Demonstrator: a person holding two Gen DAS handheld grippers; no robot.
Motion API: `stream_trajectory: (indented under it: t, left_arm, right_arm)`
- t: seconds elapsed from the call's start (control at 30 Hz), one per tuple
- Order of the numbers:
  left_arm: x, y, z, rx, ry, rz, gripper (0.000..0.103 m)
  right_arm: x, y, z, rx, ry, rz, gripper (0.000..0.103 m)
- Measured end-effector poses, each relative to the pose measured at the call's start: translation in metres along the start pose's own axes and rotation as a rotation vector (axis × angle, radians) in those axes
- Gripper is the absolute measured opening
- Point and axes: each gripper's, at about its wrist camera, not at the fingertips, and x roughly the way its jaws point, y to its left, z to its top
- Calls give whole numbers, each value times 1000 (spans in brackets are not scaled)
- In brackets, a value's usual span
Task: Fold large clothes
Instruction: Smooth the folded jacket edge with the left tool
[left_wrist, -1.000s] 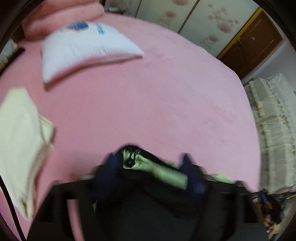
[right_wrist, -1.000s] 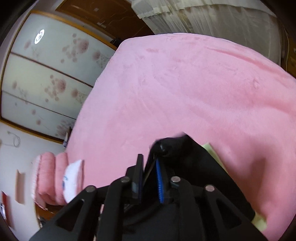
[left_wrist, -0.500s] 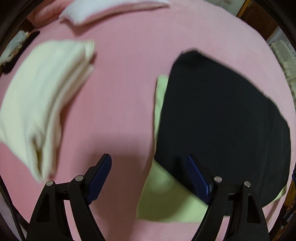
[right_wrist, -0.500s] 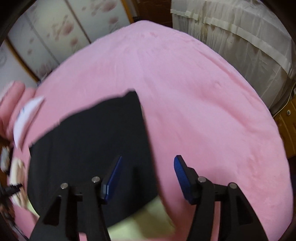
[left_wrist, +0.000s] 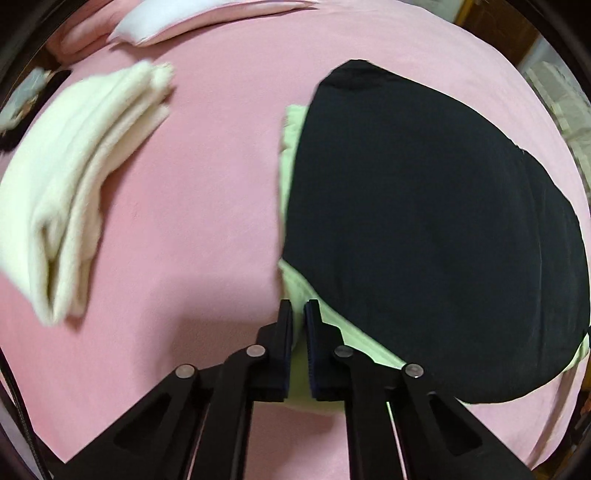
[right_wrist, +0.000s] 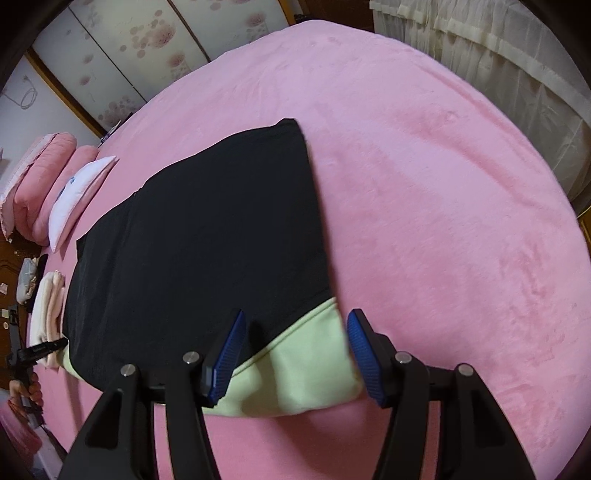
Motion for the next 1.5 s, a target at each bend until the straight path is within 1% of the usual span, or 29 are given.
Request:
stream_trajectory:
  t: [0.17, 0.27, 0.3, 0.37, 0.4, 0.43, 0.47, 0.5, 0.53, 0.57, 0.6, 0.63, 0.67, 0.77, 0.8, 0.83, 0.87, 0.9, 0.93, 1.03, 1.07, 1.13, 1.2, 1.27, 1.33, 1.4, 1.43, 1.47, 1.5]
  left_arm:
    - [-1, 27, -36, -79, 53, 5, 0]
    - [11, 40, -66, -112, 140, 5, 0]
    - [12, 43, -77, -113, 137, 4, 0]
    - [0, 48, -88, -121, 66, -10, 0]
    - [-6, 51, -89, -137, 39, -24, 3]
    - [-11, 54, -88, -155, 20, -47, 9]
    - [-15, 57, -86, -174, 2, -77, 12]
    - [-18, 61, -82, -188, -9, -119, 22]
    - [-18, 62, -78, -191, -11, -144, 34]
    - [-18, 63, -72, -190, -9, -158, 42]
    - [-18, 64, -66, -190, -8, -156, 63]
    - [-16, 64, -58, -192, -12, -153, 75]
    - [-15, 64, -52, -185, -21, -159, 75]
    - [-7, 64, -33, -161, -24, -199, 75]
    - [0, 62, -26, -153, -11, -235, 75]
    - [0, 53, -18, -146, 0, -261, 71]
    - [5, 46, -9, -136, 4, -294, 64]
    - [10, 43, -5, -128, 5, -299, 36]
    - [12, 41, -4, -124, 8, -303, 11]
    - [15, 34, -4, -127, -21, -288, 7]
    - [11, 35, -9, -142, -29, -286, 6]
    - [0, 42, -29, -183, -8, -304, 3]
    - [0, 50, -45, -229, 16, -315, 2]
    - [1, 57, -59, -238, 36, -307, 2]
    - [3, 64, -68, -231, 48, -281, 2]
    - [2, 72, -75, -251, 41, -252, 4]
    - [-5, 75, -78, -260, 35, -233, 5]
    - [-13, 78, -80, -269, 16, -188, 6]
    - [-27, 78, -81, -264, -19, -121, 10]
  right_arm:
    - [-3, 15, 0, -56, -14, -19, 58]
    - [-5, 17, -3, -70, -4, -11, 58]
    - [-4, 18, -3, -78, 0, -14, 58]
    - [-5, 19, -3, -97, 5, -20, 58]
    - [-5, 19, -2, -103, 6, -20, 58]
    - [-6, 19, -1, -108, 10, -16, 58]
    - [-7, 19, 0, -110, 13, -10, 58]
    - [-7, 19, 2, -111, 17, -6, 58]
    - [-7, 18, 3, -113, 23, -3, 58]
    - [-7, 17, 4, -114, 29, -3, 58]
    - [-7, 17, 3, -115, 34, -4, 58]
    - [-7, 16, 3, -118, 42, -7, 58]
    - [-7, 16, 4, -119, 47, -8, 58]
    - [-4, 17, 4, -123, 54, -19, 58]
    - [-3, 17, 4, -123, 58, -23, 58]
    - [-1, 17, 4, -123, 61, -28, 58]
    - [2, 17, 5, -124, 65, -35, 58]
    - [3, 17, 6, -125, 67, -41, 58]
    - [5, 17, 7, -129, 71, -48, 58]
    - [7, 17, 9, -115, 67, -52, 58]
    - [8, 16, 10, -104, 67, -47, 58]
    - [7, 15, 10, -86, 67, -41, 58]
    - [5, 15, 10, -79, 60, -28, 58]
    - [4, 16, 10, -78, 58, -17, 58]
    - [4, 17, 10, -86, 61, -15, 58]
    - [4, 21, 11, -104, 62, -30, 58]
    - [0, 25, 12, -128, 42, -46, 58]
    - [-6, 31, 13, -154, 3, -70, 58]
    - [-17, 41, 13, -196, -61, -104, 58]
